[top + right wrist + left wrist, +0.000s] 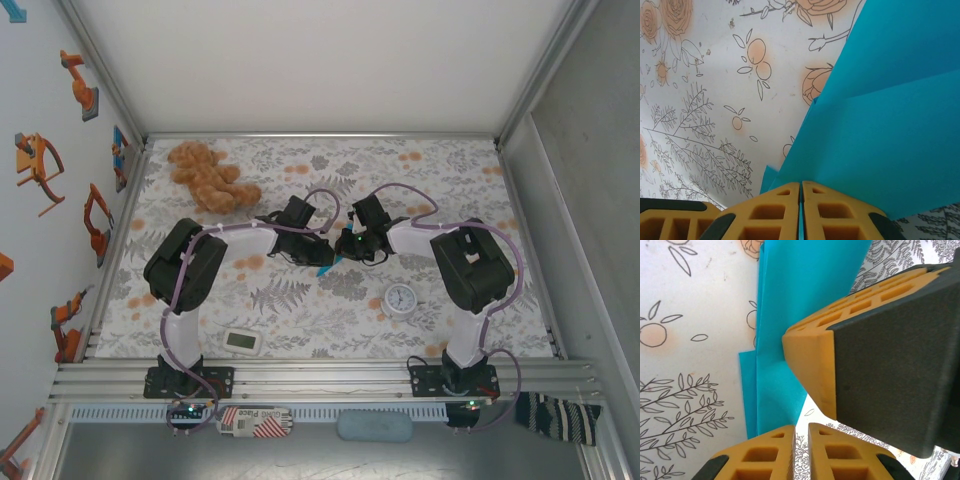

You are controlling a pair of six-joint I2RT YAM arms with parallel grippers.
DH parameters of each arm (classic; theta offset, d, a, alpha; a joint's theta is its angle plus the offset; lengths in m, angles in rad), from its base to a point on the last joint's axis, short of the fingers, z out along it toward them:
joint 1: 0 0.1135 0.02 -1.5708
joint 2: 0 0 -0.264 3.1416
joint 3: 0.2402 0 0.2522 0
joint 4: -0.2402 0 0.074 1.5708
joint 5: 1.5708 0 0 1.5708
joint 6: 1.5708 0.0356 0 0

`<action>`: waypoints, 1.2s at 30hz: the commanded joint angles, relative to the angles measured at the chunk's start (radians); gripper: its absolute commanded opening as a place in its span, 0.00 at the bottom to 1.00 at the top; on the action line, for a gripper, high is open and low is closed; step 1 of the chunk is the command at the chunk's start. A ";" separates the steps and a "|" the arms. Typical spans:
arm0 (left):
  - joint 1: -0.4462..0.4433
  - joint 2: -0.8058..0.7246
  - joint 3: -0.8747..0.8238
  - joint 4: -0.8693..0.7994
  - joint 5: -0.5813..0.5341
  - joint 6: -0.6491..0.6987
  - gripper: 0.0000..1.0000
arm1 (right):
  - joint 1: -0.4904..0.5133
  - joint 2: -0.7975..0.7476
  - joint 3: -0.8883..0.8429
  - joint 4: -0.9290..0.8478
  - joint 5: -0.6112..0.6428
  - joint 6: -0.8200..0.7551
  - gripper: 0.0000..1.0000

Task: Fold a paper plane with a square sheet of paper (pick it up from the middle)
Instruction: Fold the wing for the fifth time at the center of the table.

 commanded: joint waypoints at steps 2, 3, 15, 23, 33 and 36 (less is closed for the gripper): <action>-0.004 0.019 0.012 -0.037 0.000 0.013 0.16 | 0.001 0.010 -0.004 -0.032 0.007 -0.008 0.12; -0.003 0.018 0.009 -0.036 0.000 0.011 0.16 | 0.002 0.006 -0.004 -0.031 0.007 -0.008 0.12; -0.004 0.014 -0.027 -0.026 -0.007 -0.005 0.16 | 0.001 0.020 0.006 -0.031 0.006 -0.007 0.12; -0.004 0.024 -0.038 -0.027 -0.022 -0.006 0.13 | 0.001 -0.018 -0.004 -0.005 0.007 -0.005 0.11; -0.003 0.037 -0.040 -0.030 -0.041 -0.006 0.11 | 0.001 -0.015 -0.015 0.032 -0.051 0.007 0.06; -0.003 0.043 -0.043 -0.031 -0.046 -0.007 0.10 | 0.002 -0.017 -0.022 0.033 -0.056 0.012 0.02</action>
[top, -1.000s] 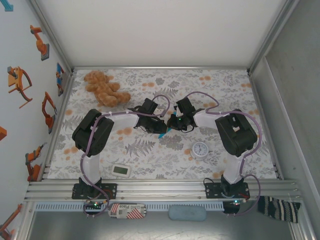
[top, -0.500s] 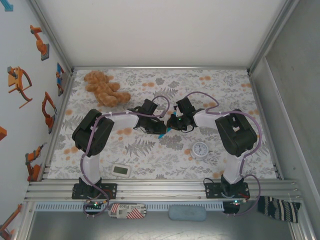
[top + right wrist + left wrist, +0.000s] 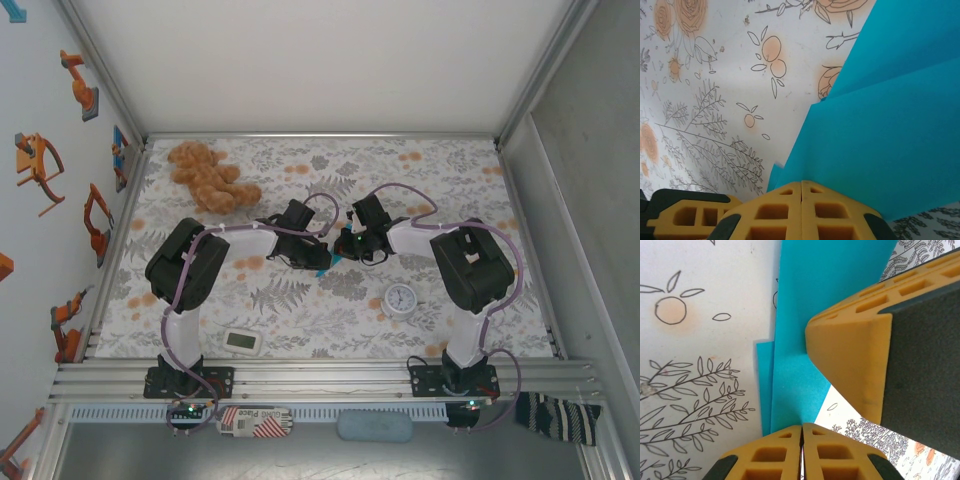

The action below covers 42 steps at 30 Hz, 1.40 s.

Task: Fold a paper plane with a square sheet of paper (pick it up from the middle)
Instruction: Fold the wing for the fifth time at the center of the table.

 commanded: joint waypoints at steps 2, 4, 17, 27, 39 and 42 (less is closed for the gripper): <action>-0.005 0.033 -0.019 -0.033 -0.027 -0.004 0.10 | 0.002 -0.012 -0.021 0.011 -0.020 0.009 0.01; -0.003 0.035 -0.017 -0.032 -0.029 -0.004 0.10 | 0.002 -0.001 -0.022 0.006 -0.020 0.010 0.00; -0.005 -0.028 -0.027 -0.062 -0.025 -0.002 0.13 | 0.003 0.073 0.021 -0.078 0.032 0.007 0.00; -0.008 -0.084 -0.071 -0.102 -0.024 0.005 0.14 | 0.002 0.080 0.022 -0.089 0.038 0.004 0.00; -0.018 -0.057 -0.083 -0.136 -0.061 0.024 0.12 | 0.002 0.089 0.024 -0.106 0.050 0.003 0.00; -0.024 -0.064 -0.091 -0.145 -0.062 0.022 0.12 | 0.002 0.094 0.026 -0.110 0.054 0.003 0.00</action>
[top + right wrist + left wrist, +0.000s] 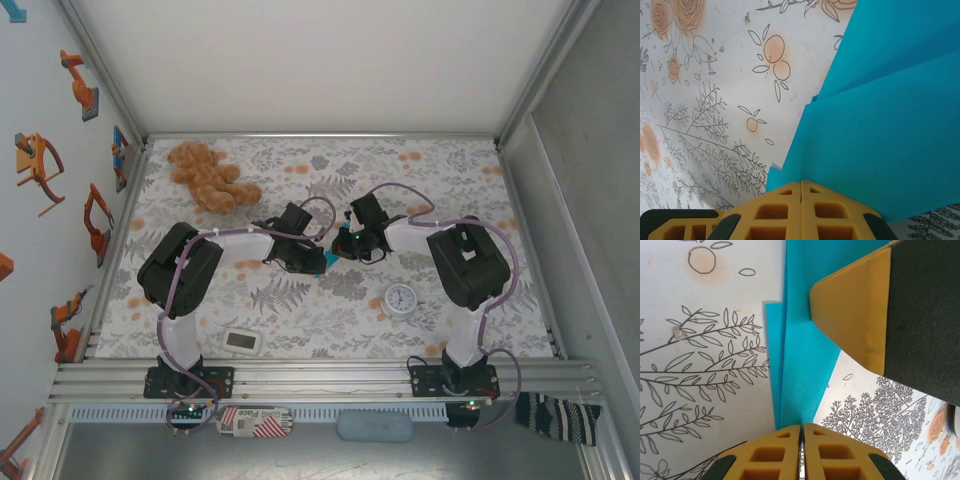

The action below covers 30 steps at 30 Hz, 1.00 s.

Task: Fold a paper plane with a square sheet of paper (pick it up from the middle)
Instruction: Fold the wing for the fifth time at the center of the table.

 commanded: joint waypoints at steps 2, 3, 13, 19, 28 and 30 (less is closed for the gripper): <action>-0.018 -0.021 -0.040 -0.128 -0.011 0.018 0.12 | 0.003 0.062 -0.009 -0.089 0.071 0.000 0.00; -0.020 -0.028 -0.044 -0.133 -0.013 0.020 0.12 | 0.002 0.063 -0.008 -0.088 0.071 -0.001 0.00; -0.032 -0.082 -0.051 -0.186 -0.031 0.045 0.12 | 0.002 0.071 -0.005 -0.090 0.068 -0.003 0.00; -0.030 -0.047 -0.060 -0.184 -0.056 0.044 0.11 | 0.002 0.078 -0.003 -0.087 0.068 -0.003 0.00; -0.019 -0.164 -0.048 -0.115 -0.018 0.016 0.12 | 0.002 0.073 -0.001 -0.094 0.069 -0.004 0.00; -0.012 -0.162 -0.030 -0.096 -0.033 0.009 0.12 | 0.002 0.076 -0.001 -0.092 0.069 -0.003 0.00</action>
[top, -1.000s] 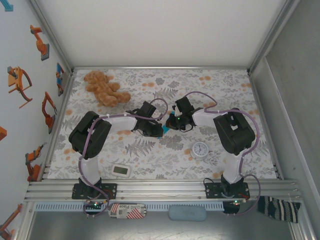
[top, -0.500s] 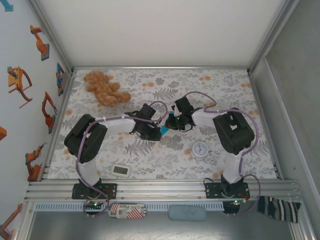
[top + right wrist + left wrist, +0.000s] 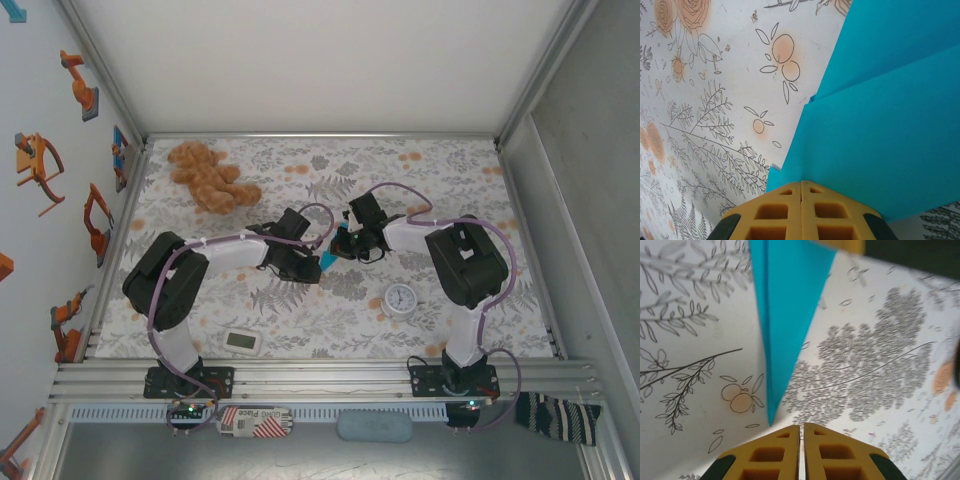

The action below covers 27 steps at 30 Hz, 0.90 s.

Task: Fold a paper plane with a square sheet of paper (pick it up from the middle)
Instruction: Fold the wing for the fifth time at the center of the table.

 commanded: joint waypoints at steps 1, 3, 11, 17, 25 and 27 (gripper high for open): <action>0.016 -0.030 0.031 0.029 -0.005 -0.015 0.12 | 0.000 0.063 -0.017 -0.087 0.085 -0.003 0.00; 0.019 0.009 0.061 0.036 0.004 -0.015 0.12 | 0.000 0.065 -0.014 -0.087 0.084 -0.002 0.00; 0.022 0.127 0.129 0.033 0.029 -0.007 0.10 | 0.000 0.069 -0.017 -0.088 0.085 -0.004 0.00; 0.021 0.143 0.085 0.030 0.014 -0.013 0.08 | 0.000 0.076 -0.016 -0.093 0.090 -0.002 0.00; 0.019 0.088 -0.039 0.024 -0.035 -0.003 0.05 | 0.000 0.112 0.001 -0.158 0.136 0.000 0.00; 0.019 0.067 -0.063 0.025 -0.034 -0.002 0.05 | 0.000 0.117 0.001 -0.165 0.146 0.001 0.00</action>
